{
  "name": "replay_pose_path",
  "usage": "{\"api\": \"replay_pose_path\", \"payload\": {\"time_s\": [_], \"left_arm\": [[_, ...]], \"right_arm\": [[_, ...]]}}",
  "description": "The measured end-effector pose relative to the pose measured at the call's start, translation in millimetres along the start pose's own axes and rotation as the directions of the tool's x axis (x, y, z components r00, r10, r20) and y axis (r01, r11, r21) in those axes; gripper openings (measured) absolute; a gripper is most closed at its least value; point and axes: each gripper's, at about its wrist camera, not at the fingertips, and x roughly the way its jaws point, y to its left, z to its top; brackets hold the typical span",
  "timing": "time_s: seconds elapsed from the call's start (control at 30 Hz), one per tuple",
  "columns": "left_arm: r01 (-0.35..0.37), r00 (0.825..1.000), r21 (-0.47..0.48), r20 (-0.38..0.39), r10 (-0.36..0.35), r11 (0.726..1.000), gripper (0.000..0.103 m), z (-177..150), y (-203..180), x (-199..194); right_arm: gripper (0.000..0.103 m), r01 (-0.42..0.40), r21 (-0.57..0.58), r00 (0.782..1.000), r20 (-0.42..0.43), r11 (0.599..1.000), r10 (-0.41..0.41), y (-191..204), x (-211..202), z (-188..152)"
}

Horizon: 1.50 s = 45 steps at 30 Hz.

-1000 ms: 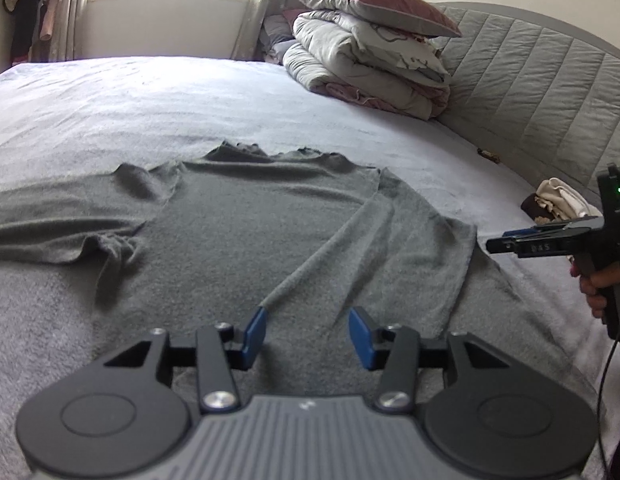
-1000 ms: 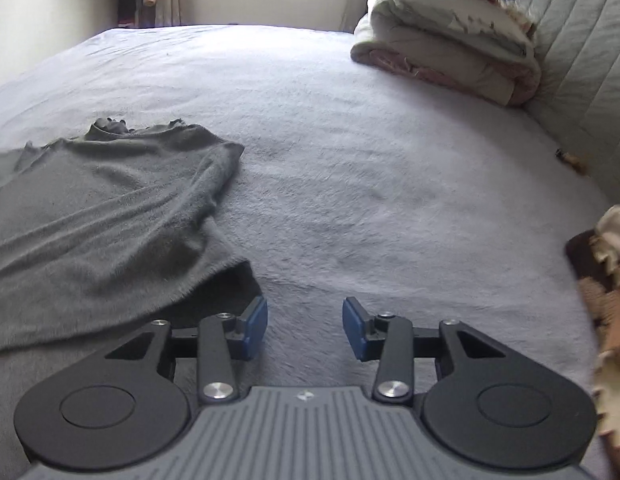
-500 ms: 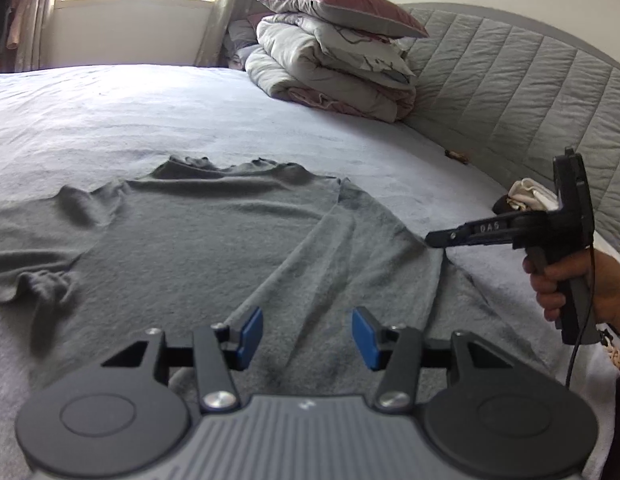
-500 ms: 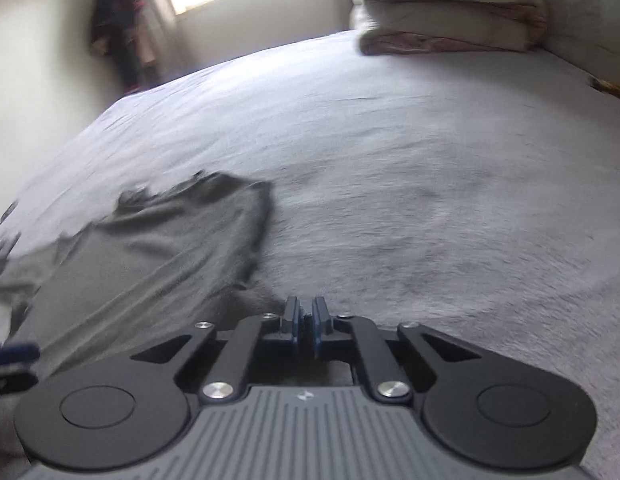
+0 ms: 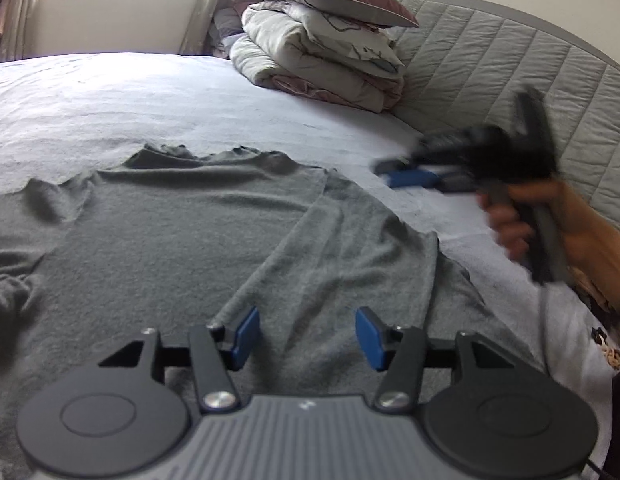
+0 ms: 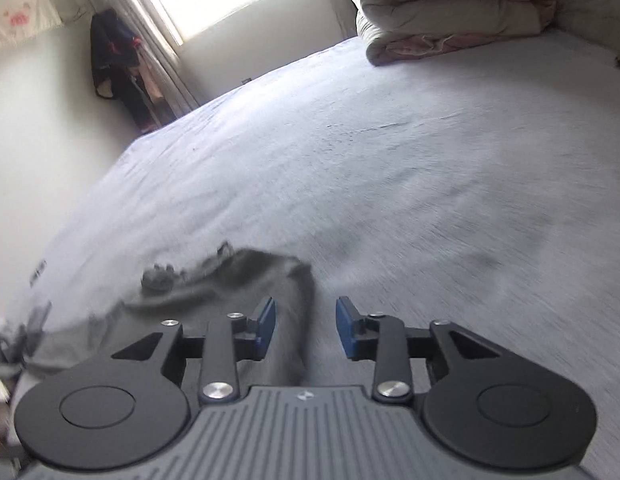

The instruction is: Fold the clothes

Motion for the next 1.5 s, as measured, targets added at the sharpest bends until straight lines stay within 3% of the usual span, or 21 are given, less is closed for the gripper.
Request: {"api": "replay_pose_path", "payload": {"time_s": [0.2,0.27,0.3,0.33,0.67,0.8,0.9,1.1,1.37,1.4,1.43,1.5], "left_arm": [[0.006,1.0,0.021,0.003,-0.007,1.0,0.059,-2.1,-0.4,3.4],[0.008,1.0,0.029,0.002,-0.008,1.0,0.059,-1.6,-0.9,4.1],[0.009,1.0,0.033,0.001,-0.009,0.999,0.059,-1.4,-1.1,4.4],[0.009,1.0,0.037,0.001,-0.009,0.999,0.059,-1.2,-1.4,4.7],[0.02,1.0,0.076,0.009,-0.021,0.997,0.066,-6.9,-4.3,5.1],[0.019,1.0,0.081,0.005,-0.019,0.997,0.066,-5.5,-6.0,3.6],[0.027,1.0,0.054,0.001,-0.027,0.998,0.066,-2.0,-3.5,2.2],[0.038,0.999,0.011,0.002,-0.038,0.999,0.066,1.4,-1.8,-1.3],[0.026,1.0,0.022,0.001,-0.026,0.999,0.066,-1.3,-8.8,0.7],[0.021,1.0,0.029,0.0,-0.021,0.999,0.066,-2.7,-9.7,1.7],[0.015,1.0,0.04,0.0,-0.015,0.999,0.066,-4.5,-10.9,2.1],[0.004,1.0,0.066,0.003,-0.004,0.998,0.066,-6.8,-14.0,0.7]], "right_arm": [[0.031,-0.035,0.06,0.997,-0.062,0.998,0.039,-9.4,47.8,13.3],[0.021,-0.037,0.048,0.997,-0.063,0.998,0.04,-9.2,55.1,15.0],[0.007,-0.034,0.028,0.998,-0.061,0.999,0.035,-7.1,56.6,15.9],[0.004,-0.026,-0.003,0.998,-0.053,1.0,0.026,-3.0,56.0,16.7],[0.003,0.05,-0.192,0.998,-0.015,0.98,-0.054,10.3,72.3,17.6],[0.011,0.065,-0.156,0.998,-0.011,0.986,-0.067,6.0,58.4,21.2],[0.027,0.043,-0.134,0.999,-0.007,0.99,-0.045,1.6,31.9,17.6],[0.033,-0.062,-0.088,0.996,-0.063,0.994,0.056,-9.0,-23.2,-13.9],[0.033,-0.017,-0.087,0.998,-0.066,0.996,0.012,-14.9,-39.4,-51.5],[0.029,-0.007,-0.113,0.998,-0.069,0.994,0.0,-12.2,-37.7,-54.6],[0.012,0.002,-0.138,0.997,-0.072,0.99,-0.012,-9.5,-36.0,-57.7],[0.009,0.029,-0.177,0.995,-0.087,0.984,-0.045,-2.6,-35.9,-59.6]]}}
